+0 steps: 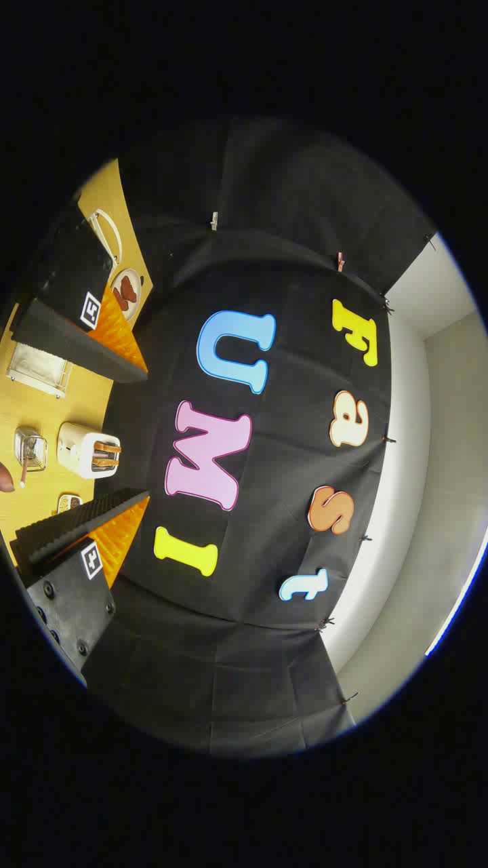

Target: Take the plate from the dish rack, then take the spoon from the basket and place it into the plate.

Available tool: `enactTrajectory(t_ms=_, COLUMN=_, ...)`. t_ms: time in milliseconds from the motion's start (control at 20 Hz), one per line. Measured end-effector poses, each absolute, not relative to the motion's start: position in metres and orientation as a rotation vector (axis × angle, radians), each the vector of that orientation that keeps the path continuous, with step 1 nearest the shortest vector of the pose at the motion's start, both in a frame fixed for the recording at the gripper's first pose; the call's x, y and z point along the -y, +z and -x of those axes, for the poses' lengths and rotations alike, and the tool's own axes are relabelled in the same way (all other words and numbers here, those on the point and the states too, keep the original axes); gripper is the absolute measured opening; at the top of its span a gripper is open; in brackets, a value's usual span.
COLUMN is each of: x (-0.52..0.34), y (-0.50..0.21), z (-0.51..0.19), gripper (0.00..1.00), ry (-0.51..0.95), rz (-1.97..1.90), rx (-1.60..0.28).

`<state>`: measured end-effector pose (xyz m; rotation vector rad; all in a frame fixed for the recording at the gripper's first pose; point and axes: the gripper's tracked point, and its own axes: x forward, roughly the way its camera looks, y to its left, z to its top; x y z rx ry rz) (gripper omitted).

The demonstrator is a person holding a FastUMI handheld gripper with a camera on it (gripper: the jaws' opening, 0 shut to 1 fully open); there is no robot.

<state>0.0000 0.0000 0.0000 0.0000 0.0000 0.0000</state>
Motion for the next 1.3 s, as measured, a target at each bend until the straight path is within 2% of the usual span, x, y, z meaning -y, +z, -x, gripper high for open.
enactTrajectory(t_ms=1150, x=-0.006, y=-0.009, z=0.005, gripper=0.97, ry=0.002, rz=-0.02, rx=-0.041)
enactTrajectory(t_ms=1300, x=-0.026, y=-0.022, z=-0.001, gripper=0.97, ry=0.045, rz=-0.048, rx=-0.095)
